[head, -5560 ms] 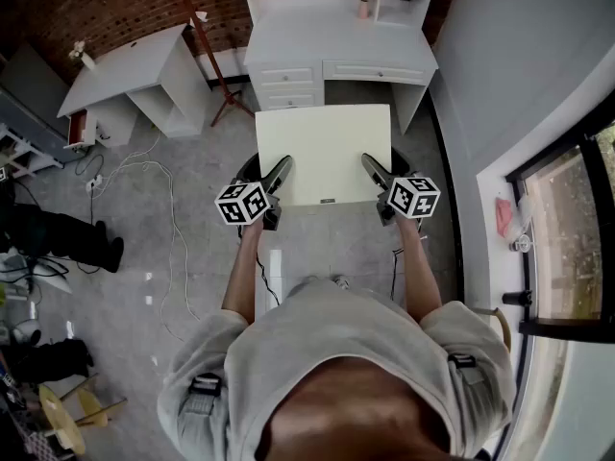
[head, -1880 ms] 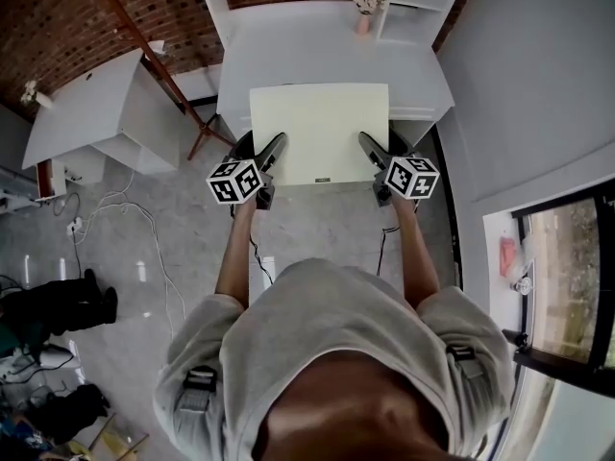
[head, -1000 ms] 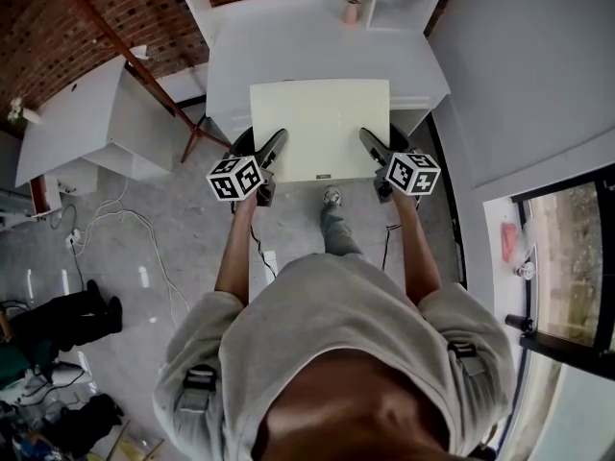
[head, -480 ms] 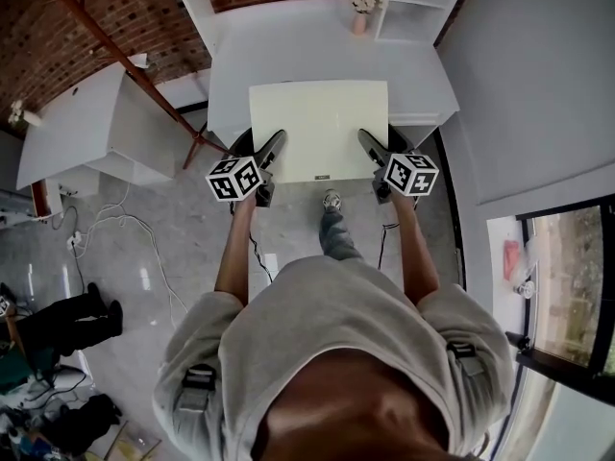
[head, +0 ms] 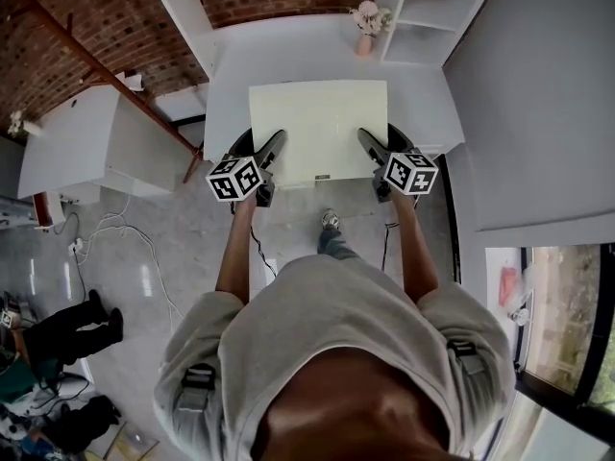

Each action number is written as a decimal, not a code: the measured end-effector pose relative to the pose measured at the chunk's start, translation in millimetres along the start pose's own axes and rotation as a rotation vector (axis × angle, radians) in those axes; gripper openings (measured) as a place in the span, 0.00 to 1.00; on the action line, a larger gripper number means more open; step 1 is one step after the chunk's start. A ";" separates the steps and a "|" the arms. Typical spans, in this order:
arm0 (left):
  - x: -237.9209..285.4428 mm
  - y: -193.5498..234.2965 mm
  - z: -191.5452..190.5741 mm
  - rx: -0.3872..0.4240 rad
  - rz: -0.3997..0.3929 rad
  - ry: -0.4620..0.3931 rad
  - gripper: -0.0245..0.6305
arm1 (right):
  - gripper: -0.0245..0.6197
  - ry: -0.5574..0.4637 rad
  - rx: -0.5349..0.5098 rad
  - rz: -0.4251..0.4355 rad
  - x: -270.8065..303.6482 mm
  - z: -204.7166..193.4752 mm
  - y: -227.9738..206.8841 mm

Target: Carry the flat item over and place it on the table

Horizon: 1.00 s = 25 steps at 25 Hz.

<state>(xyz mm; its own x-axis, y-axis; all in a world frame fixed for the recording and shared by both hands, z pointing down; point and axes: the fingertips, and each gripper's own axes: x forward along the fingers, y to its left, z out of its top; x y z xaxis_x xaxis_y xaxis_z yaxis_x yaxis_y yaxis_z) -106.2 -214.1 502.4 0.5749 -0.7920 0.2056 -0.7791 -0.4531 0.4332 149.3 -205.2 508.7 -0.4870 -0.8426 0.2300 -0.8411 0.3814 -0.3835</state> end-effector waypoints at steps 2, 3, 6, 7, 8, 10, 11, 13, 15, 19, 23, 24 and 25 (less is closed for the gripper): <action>22.2 4.2 12.0 0.001 0.002 -0.004 0.61 | 0.61 -0.002 -0.002 0.002 17.1 14.6 -13.5; 32.9 6.1 16.8 0.000 0.002 -0.006 0.61 | 0.61 -0.002 -0.003 0.005 24.9 21.3 -20.1; 65.2 13.3 28.8 -0.003 0.005 -0.007 0.61 | 0.61 -0.003 -0.004 0.013 48.9 38.3 -41.1; 76.1 15.6 32.3 -0.004 0.008 -0.007 0.61 | 0.61 -0.001 -0.005 0.014 57.1 43.1 -48.8; 86.3 17.7 35.2 -0.005 0.010 -0.006 0.61 | 0.61 0.001 -0.004 0.014 64.7 47.2 -56.3; 104.0 22.6 40.5 -0.009 0.015 -0.004 0.61 | 0.61 0.006 0.001 0.019 79.2 54.5 -68.7; 112.2 25.6 43.7 -0.010 0.018 -0.004 0.61 | 0.61 0.007 0.001 0.022 86.8 58.5 -73.9; 128.4 31.5 50.7 -0.011 0.024 -0.007 0.61 | 0.61 0.009 0.001 0.029 102.2 66.7 -84.2; 142.4 37.2 56.0 -0.013 0.032 -0.009 0.61 | 0.61 0.014 0.002 0.036 116.4 73.0 -93.2; 161.1 49.2 64.9 -0.023 0.047 -0.009 0.61 | 0.61 0.027 0.001 0.050 140.5 82.3 -103.7; 175.0 58.3 69.9 -0.028 0.064 -0.013 0.61 | 0.61 0.036 0.002 0.065 159.8 87.4 -112.9; 177.8 60.1 70.7 -0.028 0.068 -0.014 0.61 | 0.61 0.039 0.003 0.069 164.0 88.0 -114.9; 180.3 62.2 71.5 -0.029 0.072 -0.014 0.61 | 0.61 0.041 0.004 0.072 168.2 88.4 -116.6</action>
<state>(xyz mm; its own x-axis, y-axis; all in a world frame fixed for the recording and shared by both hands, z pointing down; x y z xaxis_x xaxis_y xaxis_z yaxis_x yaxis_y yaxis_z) -68.9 -414.4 503.6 0.5141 -0.8278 0.2247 -0.8106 -0.3832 0.4428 186.3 -425.0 513.0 -0.5557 -0.7964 0.2385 -0.8025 0.4390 -0.4040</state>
